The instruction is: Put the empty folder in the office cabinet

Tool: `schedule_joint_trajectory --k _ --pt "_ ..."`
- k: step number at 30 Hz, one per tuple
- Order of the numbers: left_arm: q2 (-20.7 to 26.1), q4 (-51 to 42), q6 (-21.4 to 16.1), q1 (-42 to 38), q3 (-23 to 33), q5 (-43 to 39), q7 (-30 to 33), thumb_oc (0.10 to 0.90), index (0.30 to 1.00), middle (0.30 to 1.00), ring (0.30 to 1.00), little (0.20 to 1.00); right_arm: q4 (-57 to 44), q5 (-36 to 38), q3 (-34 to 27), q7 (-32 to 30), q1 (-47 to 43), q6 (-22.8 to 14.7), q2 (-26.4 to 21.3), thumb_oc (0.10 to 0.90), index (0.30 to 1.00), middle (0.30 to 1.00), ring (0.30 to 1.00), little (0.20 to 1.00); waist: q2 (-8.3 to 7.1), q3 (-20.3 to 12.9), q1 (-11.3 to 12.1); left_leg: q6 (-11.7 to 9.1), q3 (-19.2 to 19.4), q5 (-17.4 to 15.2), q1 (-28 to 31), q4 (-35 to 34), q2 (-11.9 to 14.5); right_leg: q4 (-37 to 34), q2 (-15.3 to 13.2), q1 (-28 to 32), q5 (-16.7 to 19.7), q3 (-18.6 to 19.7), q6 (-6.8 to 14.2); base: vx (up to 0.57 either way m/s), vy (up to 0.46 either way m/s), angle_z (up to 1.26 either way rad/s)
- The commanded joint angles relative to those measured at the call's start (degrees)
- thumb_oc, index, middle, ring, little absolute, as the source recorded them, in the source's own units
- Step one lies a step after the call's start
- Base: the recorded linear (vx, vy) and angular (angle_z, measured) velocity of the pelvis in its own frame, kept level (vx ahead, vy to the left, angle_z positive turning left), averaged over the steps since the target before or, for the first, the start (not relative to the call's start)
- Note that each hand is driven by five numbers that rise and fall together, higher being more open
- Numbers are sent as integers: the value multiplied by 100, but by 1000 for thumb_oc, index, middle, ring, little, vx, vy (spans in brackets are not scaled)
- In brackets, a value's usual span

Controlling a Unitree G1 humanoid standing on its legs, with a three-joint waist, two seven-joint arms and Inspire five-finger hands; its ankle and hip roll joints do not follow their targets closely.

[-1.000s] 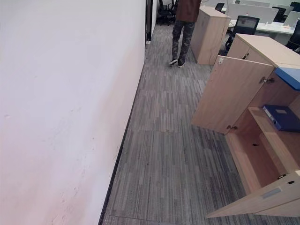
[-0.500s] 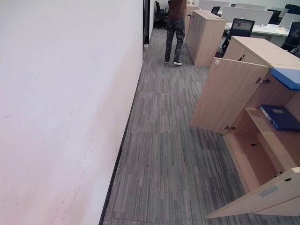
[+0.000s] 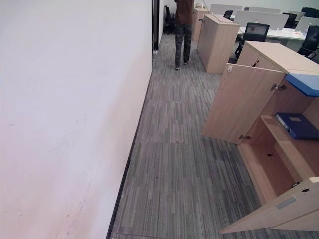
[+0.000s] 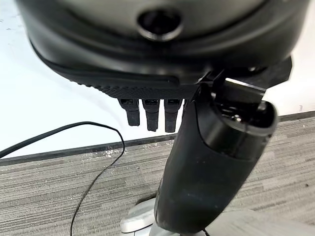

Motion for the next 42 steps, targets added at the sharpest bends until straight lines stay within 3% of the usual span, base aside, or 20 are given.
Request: schedule_joint_trajectory --k 1,10,14,15,16,17,19,22,23,24,25,27,33,35,36,38,39,40,41,42 --pt "-90 284 -74 -295 69 -137 290 800 900 900 900 900 -110 160 -78 -163 -196 -223 -78 800 900 900 900 900 -3 184 87 -31 342 -789 339 -24 -96 -52 -39 -239 155 -367 420 16 -4 3" --pt "-111 231 -53 -321 205 -481 731 800 900 900 900 900 -472 270 -100 -533 -37 -363 -26 800 900 900 900 900 -116 417 32 -55 466 -907 193 419 39 241 -5 -341 16 -355 315 17 -61 -1" --pt "-99 150 -79 -393 277 -814 744 800 900 900 900 900 -550 446 -110 -508 -84 -371 -74 800 900 900 900 900 -278 647 36 -181 621 -1295 -457 1879 195 571 11 -460 -186 -315 157 -3 -121 -3" --pt "-90 150 -88 -443 287 -920 713 800 900 900 900 900 -548 543 -123 -486 -136 -393 -117 800 900 900 900 900 -290 782 71 -209 603 -1126 -1056 3000 349 684 49 -449 -312 -310 34 5 -162 -20" --pt "-92 131 -98 -462 295 -974 728 800 900 900 900 900 -514 547 -129 -505 -177 -392 -159 800 900 900 900 900 -262 872 110 -230 550 -892 -1319 3499 423 729 87 -419 -359 -315 -28 47 -136 -30" --pt "-87 123 -102 -461 304 -1063 738 800 900 900 900 900 -481 556 -123 -513 -222 -363 -205 800 900 900 900 900 -226 924 148 -181 420 -630 -1742 3713 463 802 101 -421 -446 -302 -61 52 -54 -19" --pt "-87 123 -102 -461 304 -1063 738 800 900 900 900 900 -481 556 -123 -513 -222 -363 -205 800 900 900 900 900 -224 922 147 -181 418 -632 -1747 3717 464 803 102 -424 -446 -304 -61 58 -1 9" --pt "-73 230 -91 -411 324 -1028 718 800 900 900 900 900 -366 523 -124 -457 -235 -353 -287 800 900 900 900 900 -196 879 277 -215 242 -249 -2041 2431 478 670 53 -161 -610 -149 -9 254 97 -9" --pt "-73 230 -91 -412 325 -1028 718 800 900 900 900 900 -365 523 -124 -457 -236 -353 -287 800 900 900 900 900 -201 869 271 -216 239 -229 -2043 2407 471 669 48 -173 -607 -154 -10 227 92 -9" --pt "-75 238 -100 -377 306 -995 722 800 900 900 900 900 -318 481 -127 -449 -219 -351 -308 800 900 900 900 900 -126 867 300 -321 209 147 -2057 1751 554 620 85 -44 -651 -135 11 357 158 -12" --pt "-52 215 -108 -352 309 -955 713 800 900 900 900 900 -250 396 -148 -473 -190 -360 -342 800 900 900 900 900 -9 837 338 -432 327 508 -2113 670 697 544 124 155 -739 -79 38 481 215 -12" --pt "-13 175 -118 -324 362 -941 725 800 900 900 900 900 -137 358 -199 -482 -158 -364 -355 800 900 900 900 900 21 823 396 -520 597 696 -2194 -7 804 454 121 393 -816 5 73 371 172 -10" --pt "79 332 -99 -78 726 -974 671 800 900 900 900 900 35 87 -229 -352 -42 -300 -276 800 900 900 900 900 62 518 529 -529 640 1007 -2098 -24 827 465 35 627 -1020 242 189 376 248 -36" --pt "113 401 -101 -13 838 -980 624 800 900 900 900 900 36 -40 -206 -304 -24 -271 -258 800 900 900 900 900 -27 373 630 -408 714 970 -1960 -24 691 553 -190 628 -986 255 355 393 315 -41" --pt "115 451 -99 31 881 -988 606 800 900 900 900 900 45 -90 -227 -302 -29 -257 -248 800 900 900 900 900 -97 286 650 -265 761 812 -1784 -23 456 895 -497 523 -649 236 564 371 329 -64" --pt "115 458 -94 44 909 -1005 590 800 900 900 900 900 40 -99 -238 -308 -39 -248 -257 800 900 900 900 900 -108 232 663 -174 801 700 -1699 -23 356 1135 -625 418 -429 264 654 377 349 -55" --pt "101 461 -90 89 948 -1017 544 800 900 900 900 900 26 -76 -317 -303 -49 -255 -247 800 900 900 900 900 -125 166 683 32 846 426 -1462 -3 36 1903 -979 213 144 177 825 361 382 -26" --pt "102 466 -87 92 953 -1024 524 800 900 900 900 900 -18 -66 -351 -314 -66 -267 -264 800 900 900 900 900 -95 177 681 140 850 301 -1336 15 -104 2460 -1155 36 524 94 842 362 383 -13" --pt "100 466 -87 91 952 -1024 524 800 900 900 900 900 -18 -66 -351 -314 -66 -267 -266 800 900 900 900 900 -85 167 689 138 854 304 -1347 15 -90 2455 -1142 21 535 102 839 289 423 2" --pt "97 449 -69 84 922 -1060 518 800 900 900 900 900 -156 15 -387 -357 -147 -270 -296 800 900 900 900 900 9 269 619 355 817 56 -1003 10 -361 3638 -1489 -369 1391 -76 786 262 411 12"
